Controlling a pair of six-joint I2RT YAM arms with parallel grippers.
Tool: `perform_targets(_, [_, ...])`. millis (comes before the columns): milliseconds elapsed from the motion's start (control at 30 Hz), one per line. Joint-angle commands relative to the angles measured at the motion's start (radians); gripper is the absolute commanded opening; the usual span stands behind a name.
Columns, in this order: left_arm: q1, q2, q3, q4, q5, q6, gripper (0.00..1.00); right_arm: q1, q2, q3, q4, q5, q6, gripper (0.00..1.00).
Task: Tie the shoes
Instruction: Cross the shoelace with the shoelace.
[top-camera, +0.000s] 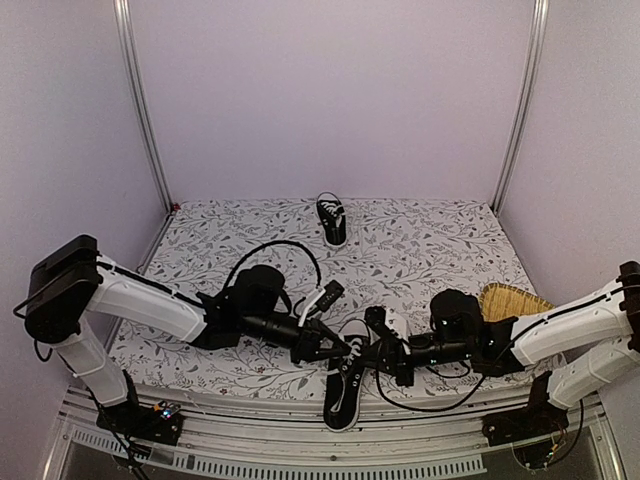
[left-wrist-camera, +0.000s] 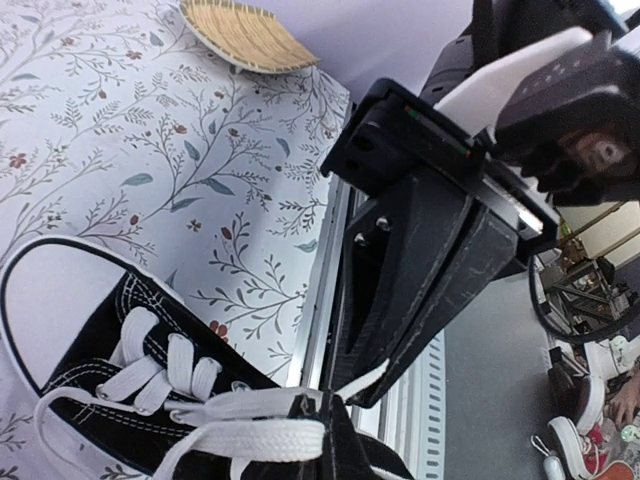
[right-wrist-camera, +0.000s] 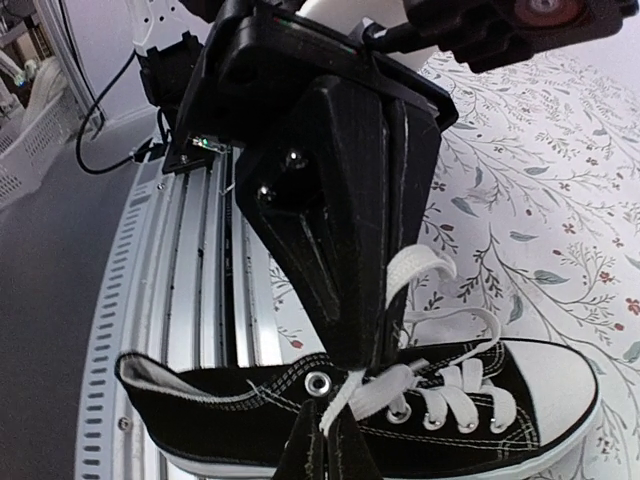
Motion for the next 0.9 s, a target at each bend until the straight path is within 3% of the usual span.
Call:
perform_targets(0, [0.020, -0.024, -0.010, -0.078, -0.176, 0.020, 0.00, 0.007, -0.012, 0.122, -0.219, -0.140, 0.150, 0.03])
perform_targets(67, [0.006, -0.031, -0.010, -0.082, -0.209, 0.022, 0.00, 0.007, 0.019, 0.192, -0.332, -0.100, 0.173, 0.03])
perform_targets(167, [-0.024, -0.034, -0.006, -0.090, -0.257, 0.024, 0.00, 0.007, 0.061, 0.292, -0.525, 0.088, 0.194, 0.03])
perform_targets(267, [-0.043, -0.020, -0.002, -0.082, -0.290, 0.004, 0.00, 0.007, 0.073, 0.344, -0.636, 0.296, 0.205, 0.03])
perform_targets(467, [-0.096, 0.037, 0.041, -0.081, -0.374, -0.064, 0.00, 0.007, 0.087, 0.422, -0.830, 0.510, 0.218, 0.04])
perform_targets(867, [-0.167, 0.120, 0.121, -0.138, -0.503, -0.139, 0.00, 0.008, 0.050, 0.496, -1.110, 0.705, 0.372, 0.03])
